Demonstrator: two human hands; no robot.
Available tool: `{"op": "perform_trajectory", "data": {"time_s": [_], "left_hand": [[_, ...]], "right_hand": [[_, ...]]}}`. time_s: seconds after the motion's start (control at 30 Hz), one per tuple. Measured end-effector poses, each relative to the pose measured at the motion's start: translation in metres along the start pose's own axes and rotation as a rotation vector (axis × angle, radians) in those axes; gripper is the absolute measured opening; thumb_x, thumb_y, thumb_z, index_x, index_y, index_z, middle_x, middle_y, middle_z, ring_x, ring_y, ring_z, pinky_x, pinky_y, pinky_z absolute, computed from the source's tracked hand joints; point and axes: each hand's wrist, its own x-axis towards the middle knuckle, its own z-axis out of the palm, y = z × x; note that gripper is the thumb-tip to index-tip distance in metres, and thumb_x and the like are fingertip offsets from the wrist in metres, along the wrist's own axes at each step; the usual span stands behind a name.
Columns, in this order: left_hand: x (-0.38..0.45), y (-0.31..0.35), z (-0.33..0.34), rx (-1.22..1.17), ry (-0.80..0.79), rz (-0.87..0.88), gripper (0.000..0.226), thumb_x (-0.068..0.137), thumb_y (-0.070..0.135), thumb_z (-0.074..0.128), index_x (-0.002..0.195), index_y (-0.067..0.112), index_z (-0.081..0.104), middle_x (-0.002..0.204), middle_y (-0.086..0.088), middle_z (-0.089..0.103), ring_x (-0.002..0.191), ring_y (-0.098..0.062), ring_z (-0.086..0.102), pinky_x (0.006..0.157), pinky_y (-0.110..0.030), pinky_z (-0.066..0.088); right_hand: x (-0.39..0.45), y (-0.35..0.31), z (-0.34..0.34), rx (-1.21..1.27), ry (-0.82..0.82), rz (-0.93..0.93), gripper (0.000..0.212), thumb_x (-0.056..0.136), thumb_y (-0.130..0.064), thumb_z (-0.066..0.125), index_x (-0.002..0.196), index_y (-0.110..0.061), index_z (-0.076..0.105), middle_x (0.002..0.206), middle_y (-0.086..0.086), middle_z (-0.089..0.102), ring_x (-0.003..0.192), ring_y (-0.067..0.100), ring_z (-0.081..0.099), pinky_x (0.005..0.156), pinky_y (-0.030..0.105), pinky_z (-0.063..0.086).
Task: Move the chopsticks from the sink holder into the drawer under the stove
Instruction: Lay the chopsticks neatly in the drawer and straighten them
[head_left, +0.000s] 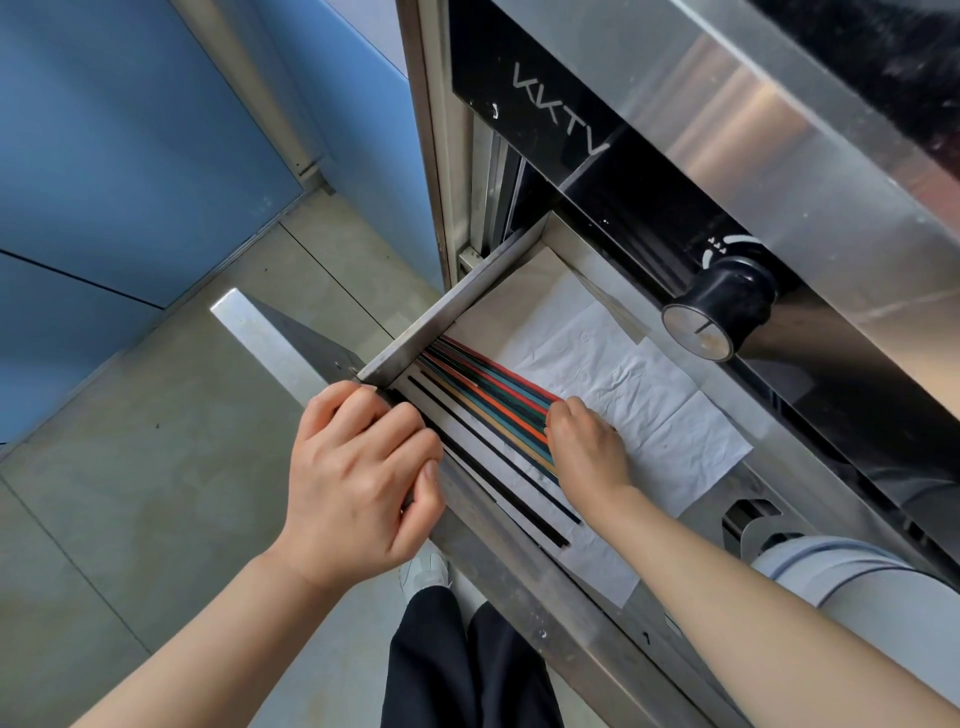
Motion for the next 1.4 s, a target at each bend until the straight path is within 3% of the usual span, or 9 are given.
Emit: {"op": "perform_trajectory", "data": {"time_s": [0.13,0.4,0.53,0.67,0.9,1.13,1.4], "left_hand": [[0.0,0.0,0.0,0.0,-0.002,0.0,0.044,0.094,0.024,0.029,0.064,0.014,0.06,0.065,-0.002,0.055,0.067,-0.025,0.045,0.083,-0.036,0.036],[-0.001,0.0,0.0,-0.006,0.002,0.001,0.045,0.095,0.025,0.029,0.064,0.014,0.06,0.066,-0.002,0.055,0.067,-0.024,0.045,0.084,-0.036,0.037],[-0.001,0.0,0.0,-0.007,-0.001,-0.002,0.043,0.094,0.025,0.03,0.064,0.014,0.059,0.066,-0.001,0.055,0.068,-0.024,0.044,0.084,-0.035,0.036],[-0.001,-0.001,0.001,-0.008,0.0,0.0,0.043,0.094,0.025,0.03,0.065,0.015,0.059,0.067,-0.001,0.055,0.069,-0.023,0.043,0.085,-0.035,0.036],[-0.001,-0.001,0.002,-0.013,0.009,-0.002,0.043,0.094,0.025,0.03,0.064,0.014,0.059,0.066,-0.001,0.055,0.068,-0.023,0.042,0.084,-0.034,0.036],[-0.001,-0.001,0.001,-0.005,0.004,0.003,0.041,0.092,0.024,0.031,0.064,0.014,0.059,0.066,-0.002,0.055,0.068,-0.024,0.044,0.084,-0.035,0.036],[0.0,-0.001,0.001,-0.013,0.01,-0.001,0.043,0.093,0.024,0.03,0.063,0.014,0.058,0.065,-0.002,0.054,0.068,-0.024,0.041,0.082,-0.034,0.035]], "right_hand": [[0.001,-0.003,0.001,-0.005,-0.017,0.011,0.024,0.087,-0.01,0.064,0.109,-0.008,0.053,0.11,0.008,0.057,0.096,0.018,0.06,0.08,0.026,0.054],[0.02,0.003,-0.008,0.118,-0.086,0.075,0.019,0.093,-0.023,0.057,0.097,-0.005,0.061,0.095,0.009,0.062,0.087,0.026,0.065,0.07,0.032,0.055],[0.014,0.001,-0.006,0.024,-0.075,0.024,0.006,0.088,-0.009,0.062,0.094,-0.006,0.06,0.093,0.009,0.061,0.085,0.025,0.065,0.07,0.03,0.055],[0.006,-0.005,0.0,-0.081,-0.069,-0.009,0.023,0.081,-0.002,0.066,0.103,-0.007,0.059,0.101,0.01,0.061,0.093,0.022,0.06,0.079,0.03,0.055],[0.009,-0.015,-0.004,-0.068,-0.081,0.016,0.018,0.083,-0.002,0.065,0.1,-0.007,0.061,0.099,0.01,0.061,0.089,0.022,0.061,0.074,0.03,0.054],[0.014,-0.007,-0.011,0.03,-0.06,0.043,0.007,0.091,-0.014,0.06,0.094,-0.008,0.059,0.101,0.009,0.063,0.087,0.023,0.065,0.071,0.029,0.055],[-0.026,-0.019,0.0,0.11,-0.107,-0.038,0.018,0.096,-0.022,0.051,0.096,-0.008,0.062,0.098,0.006,0.062,0.084,0.019,0.063,0.064,0.024,0.049]]}}
